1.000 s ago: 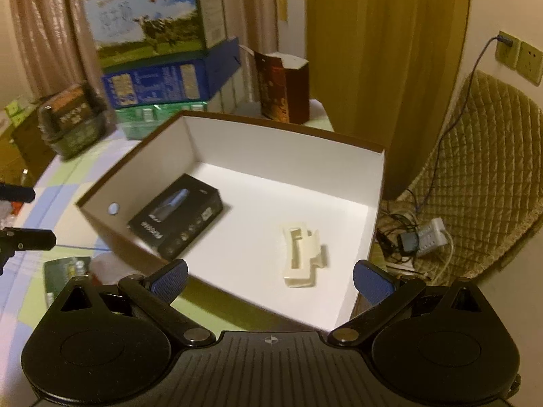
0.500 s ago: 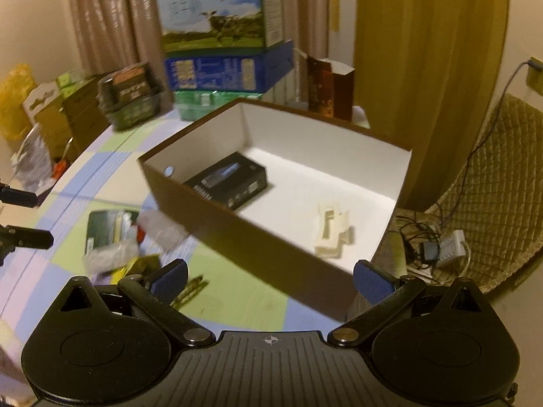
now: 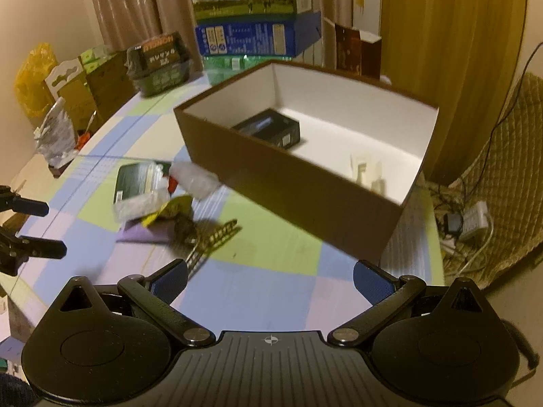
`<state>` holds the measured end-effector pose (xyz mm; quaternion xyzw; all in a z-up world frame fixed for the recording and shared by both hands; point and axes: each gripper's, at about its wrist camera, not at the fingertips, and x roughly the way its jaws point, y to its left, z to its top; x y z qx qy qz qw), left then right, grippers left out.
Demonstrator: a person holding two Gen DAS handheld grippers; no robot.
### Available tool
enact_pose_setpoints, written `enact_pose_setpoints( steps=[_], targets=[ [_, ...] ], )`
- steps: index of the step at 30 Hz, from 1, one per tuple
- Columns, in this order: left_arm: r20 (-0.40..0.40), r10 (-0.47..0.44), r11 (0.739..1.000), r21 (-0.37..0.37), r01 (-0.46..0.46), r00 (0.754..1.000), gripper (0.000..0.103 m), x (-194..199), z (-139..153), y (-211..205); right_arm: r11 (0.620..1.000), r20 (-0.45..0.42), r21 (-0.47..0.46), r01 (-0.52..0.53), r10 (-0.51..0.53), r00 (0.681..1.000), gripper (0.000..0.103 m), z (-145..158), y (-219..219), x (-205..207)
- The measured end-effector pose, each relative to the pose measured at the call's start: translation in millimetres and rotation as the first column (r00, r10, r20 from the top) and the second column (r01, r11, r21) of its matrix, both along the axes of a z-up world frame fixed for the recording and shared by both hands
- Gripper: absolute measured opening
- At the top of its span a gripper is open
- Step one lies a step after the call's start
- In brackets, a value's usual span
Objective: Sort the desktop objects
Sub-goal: 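Withdraw both tools from the brown box back toward the table, then grasp the white brush handle with the left tool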
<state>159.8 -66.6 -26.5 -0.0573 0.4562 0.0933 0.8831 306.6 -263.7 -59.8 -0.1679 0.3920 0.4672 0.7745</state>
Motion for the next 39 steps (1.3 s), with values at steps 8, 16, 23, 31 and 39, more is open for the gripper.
enact_pose_setpoints(
  steps=[8,16,23,31,39],
  targets=[
    [-0.052,0.004,1.0,-0.031,-0.005,0.999,0.091,-10.8,-23.0,-13.6,0.999,-0.03,-0.045,-0.012,0.011,1.0,0.101,-20.2,-7.8,-13.6],
    [-0.095,-0.053,0.998,-0.032,0.05,0.994,0.09,-16.9,-42.7,-26.7,0.997,-0.071,-0.078,-0.007,0.002,0.997,0.101,-36.9,-17.5,-18.9],
    [-0.133,-0.142,0.99,-0.035,0.139,0.981,0.086,-16.6,-66.9,-38.5,0.995,-0.091,-0.096,0.017,-0.026,0.996,0.101,-44.0,-24.5,-17.2],
    [-0.163,-0.202,0.979,-0.045,0.198,0.966,0.073,-9.5,-94.0,-42.7,0.992,-0.099,-0.105,0.064,-0.074,0.992,0.101,-48.1,-30.3,-12.9],
    [-0.178,-0.241,0.971,-0.046,0.236,0.954,0.066,-5.4,-105.7,-45.2,0.99,-0.103,-0.108,0.096,-0.107,0.989,0.101,-49.0,-32.1,-8.1]
  ],
)
